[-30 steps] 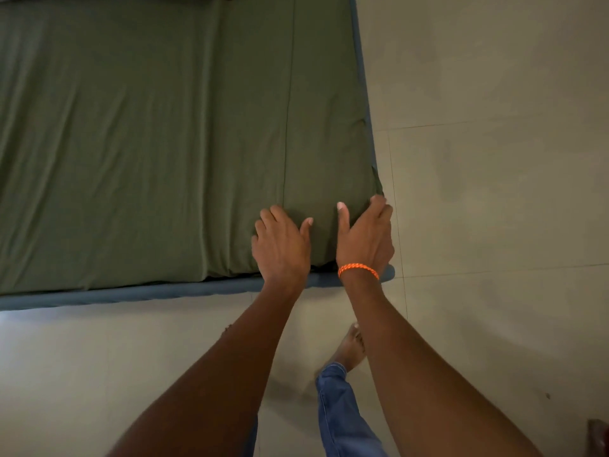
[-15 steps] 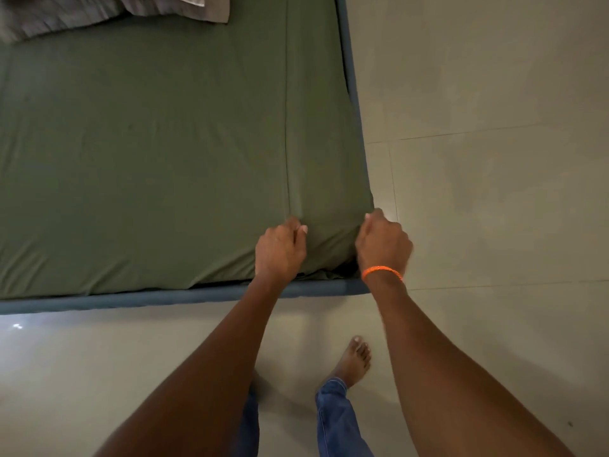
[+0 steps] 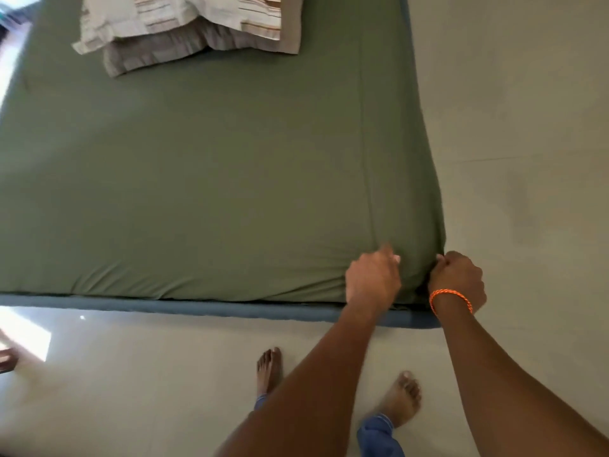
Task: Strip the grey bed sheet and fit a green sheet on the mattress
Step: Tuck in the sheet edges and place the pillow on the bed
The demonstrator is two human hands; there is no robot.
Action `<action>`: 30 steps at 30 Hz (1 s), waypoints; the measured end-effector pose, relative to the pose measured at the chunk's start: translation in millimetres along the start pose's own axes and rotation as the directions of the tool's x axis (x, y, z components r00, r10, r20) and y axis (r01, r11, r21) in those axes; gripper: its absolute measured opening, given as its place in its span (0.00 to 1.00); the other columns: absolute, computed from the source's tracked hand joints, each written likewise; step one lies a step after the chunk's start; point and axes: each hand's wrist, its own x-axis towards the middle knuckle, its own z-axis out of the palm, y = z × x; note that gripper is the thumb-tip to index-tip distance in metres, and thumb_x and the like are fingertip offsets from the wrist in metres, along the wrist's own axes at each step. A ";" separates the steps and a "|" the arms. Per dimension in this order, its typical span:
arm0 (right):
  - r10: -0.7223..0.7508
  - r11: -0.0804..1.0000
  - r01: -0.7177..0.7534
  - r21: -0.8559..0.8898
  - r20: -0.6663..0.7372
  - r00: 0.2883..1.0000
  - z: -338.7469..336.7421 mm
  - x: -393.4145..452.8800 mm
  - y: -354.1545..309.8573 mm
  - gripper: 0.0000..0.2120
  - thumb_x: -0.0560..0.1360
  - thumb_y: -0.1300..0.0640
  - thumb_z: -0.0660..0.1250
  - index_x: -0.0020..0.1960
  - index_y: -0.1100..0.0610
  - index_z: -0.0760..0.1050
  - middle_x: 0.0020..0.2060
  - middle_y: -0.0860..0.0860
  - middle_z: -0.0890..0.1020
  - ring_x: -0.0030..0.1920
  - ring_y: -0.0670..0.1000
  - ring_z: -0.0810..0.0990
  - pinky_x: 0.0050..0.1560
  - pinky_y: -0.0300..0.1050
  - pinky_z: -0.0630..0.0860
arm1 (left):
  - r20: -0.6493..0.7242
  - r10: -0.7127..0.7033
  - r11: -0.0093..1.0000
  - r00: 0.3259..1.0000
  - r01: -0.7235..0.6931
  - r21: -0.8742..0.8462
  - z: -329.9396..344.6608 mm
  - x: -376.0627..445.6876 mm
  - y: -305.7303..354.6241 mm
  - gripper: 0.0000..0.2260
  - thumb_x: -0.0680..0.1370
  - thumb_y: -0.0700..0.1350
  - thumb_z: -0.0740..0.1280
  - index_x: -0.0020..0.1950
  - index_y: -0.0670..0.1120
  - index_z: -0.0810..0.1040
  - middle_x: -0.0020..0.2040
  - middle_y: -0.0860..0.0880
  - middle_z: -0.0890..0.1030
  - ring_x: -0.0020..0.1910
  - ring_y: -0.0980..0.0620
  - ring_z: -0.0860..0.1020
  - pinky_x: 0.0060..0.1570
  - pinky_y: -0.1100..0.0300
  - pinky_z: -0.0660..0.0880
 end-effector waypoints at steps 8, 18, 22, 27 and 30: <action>-0.416 0.900 0.435 -0.034 -0.369 0.831 15.7 -69.8 -67.9 0.13 0.82 0.49 0.65 0.59 0.57 0.71 0.54 0.60 0.76 0.54 0.63 0.74 0.49 0.59 0.70 | 0.040 0.135 0.921 0.990 -0.111 -0.373 -26.6 -9.0 -45.7 0.06 0.84 0.48 0.60 0.52 0.48 0.73 0.49 0.40 0.83 0.47 0.36 0.80 0.42 0.46 0.74; -0.333 0.915 0.299 -0.271 -0.090 0.939 55.4 -126.5 -74.7 0.18 0.82 0.44 0.64 0.51 0.60 0.69 0.44 0.63 0.81 0.47 0.66 0.81 0.36 0.51 0.68 | -0.167 0.225 0.952 0.960 -0.180 0.247 -27.1 -49.0 -141.9 0.11 0.82 0.57 0.67 0.56 0.52 0.73 0.51 0.50 0.75 0.49 0.47 0.74 0.46 0.49 0.72; -0.322 0.897 0.314 -0.311 0.026 0.946 58.6 -122.2 -89.7 0.10 0.84 0.52 0.61 0.52 0.59 0.75 0.46 0.63 0.84 0.48 0.66 0.83 0.41 0.53 0.74 | -0.071 0.255 0.945 0.964 -0.233 0.229 -23.2 -40.2 -129.1 0.08 0.77 0.45 0.71 0.51 0.52 0.73 0.46 0.51 0.79 0.47 0.47 0.78 0.43 0.51 0.71; -0.389 0.896 0.379 -0.231 0.005 0.921 43.9 -116.4 -76.1 0.11 0.82 0.53 0.62 0.47 0.58 0.77 0.41 0.63 0.83 0.43 0.66 0.82 0.38 0.50 0.69 | -0.055 0.247 0.968 0.968 -0.243 0.070 -32.8 -33.6 -124.2 0.03 0.83 0.43 0.63 0.52 0.45 0.75 0.50 0.42 0.83 0.49 0.38 0.81 0.43 0.47 0.74; -0.414 0.895 0.399 -0.199 -0.040 0.909 23.1 -114.0 -54.4 0.12 0.82 0.53 0.62 0.43 0.59 0.74 0.36 0.64 0.81 0.39 0.67 0.81 0.35 0.48 0.65 | 0.018 0.276 0.961 0.961 -0.276 0.023 -39.7 -39.8 -112.5 0.07 0.85 0.46 0.59 0.53 0.45 0.74 0.51 0.42 0.83 0.48 0.37 0.80 0.40 0.50 0.69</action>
